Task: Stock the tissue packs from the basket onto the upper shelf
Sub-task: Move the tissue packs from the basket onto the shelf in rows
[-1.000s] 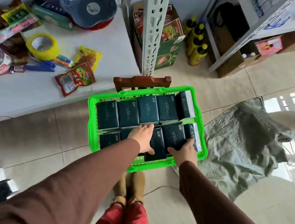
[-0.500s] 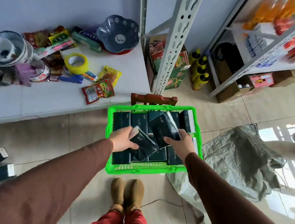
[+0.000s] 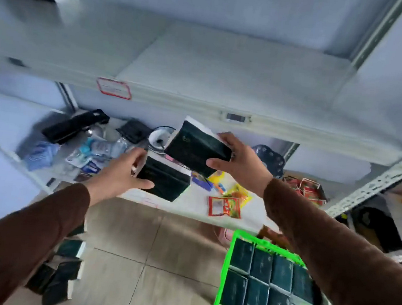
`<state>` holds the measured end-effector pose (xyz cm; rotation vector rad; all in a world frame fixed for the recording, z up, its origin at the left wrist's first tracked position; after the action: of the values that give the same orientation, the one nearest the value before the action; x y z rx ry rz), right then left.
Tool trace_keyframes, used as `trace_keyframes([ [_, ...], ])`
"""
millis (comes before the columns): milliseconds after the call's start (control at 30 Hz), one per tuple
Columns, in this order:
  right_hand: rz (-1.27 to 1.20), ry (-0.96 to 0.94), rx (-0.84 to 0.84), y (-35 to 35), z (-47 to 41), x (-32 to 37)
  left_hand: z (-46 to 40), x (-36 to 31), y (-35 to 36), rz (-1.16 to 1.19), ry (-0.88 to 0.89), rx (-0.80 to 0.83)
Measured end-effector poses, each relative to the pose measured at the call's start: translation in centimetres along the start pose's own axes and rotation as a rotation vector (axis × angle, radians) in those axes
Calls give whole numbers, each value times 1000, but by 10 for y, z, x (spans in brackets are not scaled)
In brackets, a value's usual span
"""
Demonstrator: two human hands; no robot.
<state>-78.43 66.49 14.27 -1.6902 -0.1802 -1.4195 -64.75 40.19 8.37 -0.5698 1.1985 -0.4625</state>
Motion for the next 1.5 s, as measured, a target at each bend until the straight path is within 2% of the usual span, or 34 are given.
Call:
trace_keyframes([
  [233, 50, -242, -29, 66, -129, 178, 50, 64, -206, 78, 110, -217],
  [367, 10, -286, -53, 97, -197, 243, 62, 91, -308, 87, 141, -320],
  [533, -9, -304, -37, 130, -294, 312, 31, 124, -425, 75, 181, -436],
  [867, 60, -322, -31, 177, -486, 371, -76, 215, -598, 76, 98, -586],
  [1167, 102, -262, -58, 228, -593, 383, -160, 290, -696, 165, 104, -616],
  [1500, 109, -154, -72, 280, -665, 403, -255, 353, -774, 295, 155, -506],
])
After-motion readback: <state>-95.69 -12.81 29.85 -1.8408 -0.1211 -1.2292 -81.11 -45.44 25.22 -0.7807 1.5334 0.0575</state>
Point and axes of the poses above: each hand's wrist, its own z-axis away from the middle knuckle, its own y-axis out of the palm, x = y × z, the point moved 3 cm from there along -z, towards the middle knuckle, and after that the axes turned 6 degrees about x, right-handed, at the moved point
